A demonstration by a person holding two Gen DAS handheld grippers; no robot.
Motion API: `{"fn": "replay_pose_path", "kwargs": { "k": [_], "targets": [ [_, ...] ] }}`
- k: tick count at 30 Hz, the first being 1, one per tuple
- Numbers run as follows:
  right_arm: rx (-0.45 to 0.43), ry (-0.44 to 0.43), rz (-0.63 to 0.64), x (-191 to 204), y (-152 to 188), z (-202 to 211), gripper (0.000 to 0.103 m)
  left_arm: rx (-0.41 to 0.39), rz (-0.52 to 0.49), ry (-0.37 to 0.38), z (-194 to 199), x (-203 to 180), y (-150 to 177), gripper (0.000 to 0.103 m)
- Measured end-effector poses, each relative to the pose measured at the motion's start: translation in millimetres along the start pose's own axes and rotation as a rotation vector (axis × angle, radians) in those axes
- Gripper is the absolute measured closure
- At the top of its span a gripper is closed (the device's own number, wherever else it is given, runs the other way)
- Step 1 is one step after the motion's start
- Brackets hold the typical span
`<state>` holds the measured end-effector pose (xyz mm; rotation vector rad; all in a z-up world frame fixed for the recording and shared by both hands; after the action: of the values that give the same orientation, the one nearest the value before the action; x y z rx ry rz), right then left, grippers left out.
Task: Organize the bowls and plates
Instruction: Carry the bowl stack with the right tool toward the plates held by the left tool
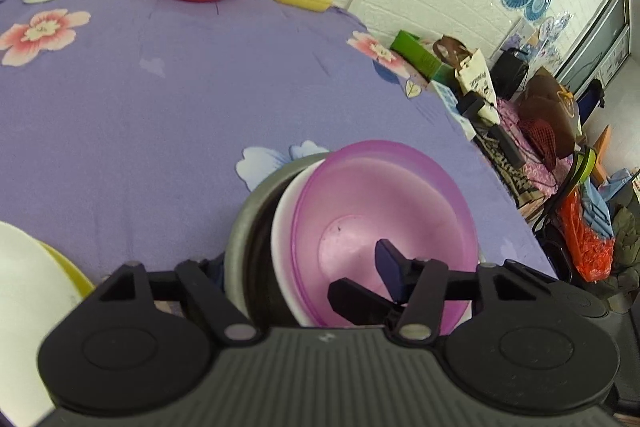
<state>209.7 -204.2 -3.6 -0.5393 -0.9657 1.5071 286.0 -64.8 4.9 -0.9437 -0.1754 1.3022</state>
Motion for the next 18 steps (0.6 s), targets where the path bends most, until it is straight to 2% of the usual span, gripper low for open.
{"fn": "replay_pose_path", "kwargs": {
  "k": [3,6,12,18],
  "targets": [
    [-0.020,-0.039,0.031,18.2,-6.1,3.1,0.000,-0.044,0.005,-0.028,24.3,10.0,-0.5,0.046],
    [-0.021,-0.111,0.052,43.3,-8.4,-1.9,0.000,-0.088,0.013,-0.098,53.5,31.0,2.8,0.045],
    [0.033,-0.270,0.113,106.7,-5.3,-24.6,0.000,-0.129,0.090,-0.235,104.3,89.0,22.7,0.045],
    [0.093,-0.350,0.174,153.0,3.8,-40.0,0.000,-0.143,0.172,-0.292,132.7,137.1,43.7,0.044]
  ]
}}
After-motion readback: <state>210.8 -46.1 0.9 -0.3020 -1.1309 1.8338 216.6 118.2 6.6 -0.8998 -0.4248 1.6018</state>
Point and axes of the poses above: each gripper's, at about its wrist camera, not at the fingertips, and z roughly against the way its jaws point, x to its left, y to its underside, the point moved 1 cm from there along -z, roughly the way its jaws point, and after that the axes turned 2 degrees about -x, right-handed, at the moved point
